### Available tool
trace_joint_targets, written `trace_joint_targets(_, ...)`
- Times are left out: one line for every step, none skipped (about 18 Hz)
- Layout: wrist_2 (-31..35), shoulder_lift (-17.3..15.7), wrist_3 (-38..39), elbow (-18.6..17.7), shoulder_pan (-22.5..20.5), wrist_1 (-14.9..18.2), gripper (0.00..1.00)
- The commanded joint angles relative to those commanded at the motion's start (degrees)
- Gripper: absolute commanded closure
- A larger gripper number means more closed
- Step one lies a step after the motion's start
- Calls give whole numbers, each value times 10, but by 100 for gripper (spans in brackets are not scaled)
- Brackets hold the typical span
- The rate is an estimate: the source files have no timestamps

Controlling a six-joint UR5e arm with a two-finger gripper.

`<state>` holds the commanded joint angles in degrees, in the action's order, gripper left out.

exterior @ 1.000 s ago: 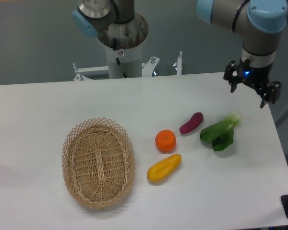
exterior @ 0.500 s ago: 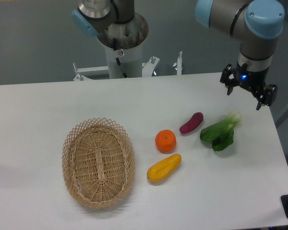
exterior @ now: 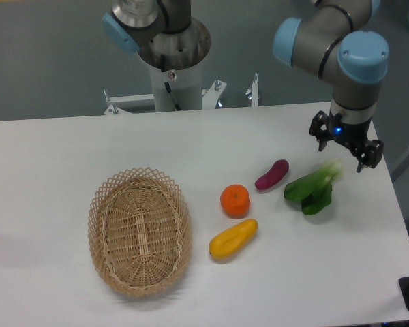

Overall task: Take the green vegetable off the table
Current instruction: 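Lower the open gripper down onto the green bok choy stem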

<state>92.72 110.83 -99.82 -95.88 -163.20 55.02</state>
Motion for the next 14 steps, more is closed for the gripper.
trace_joint_targets(0, 2, -26, -9, -10, -3, 0)
trace_joint_targets(-1, 7, -48, -15, -17, -6, 0)
trace_joint_targets(0, 15, -61, -15, -22, -7, 0)
trace_joint_targets(-1, 20, -64, -15, -29, -7, 0)
trace_joint_targets(-2, 24, -64, -16, -33, -7, 0)
trace_joint_targets(-4, 27, -63, -19, -33, -7, 0)
trace_joint_targets(-4, 33, -57, -26, -33, -8, 0)
trace_joint_targets(-4, 34, -57, -28, -33, -11, 0)
trace_joint_targets(-6, 34, -57, -29, -33, -11, 0)
trace_joint_targets(-10, 34, -52, -33, -36, -12, 0)
trace_joint_targets(-17, 35, -41, -38, -36, -14, 0)
trace_joint_targets(-28, 38, -28, -40, -36, -20, 0)
trace_joint_targets(-39, 42, -12, -42, -36, -30, 0)
trace_joint_targets(-45, 45, 7, -47, -36, -42, 0)
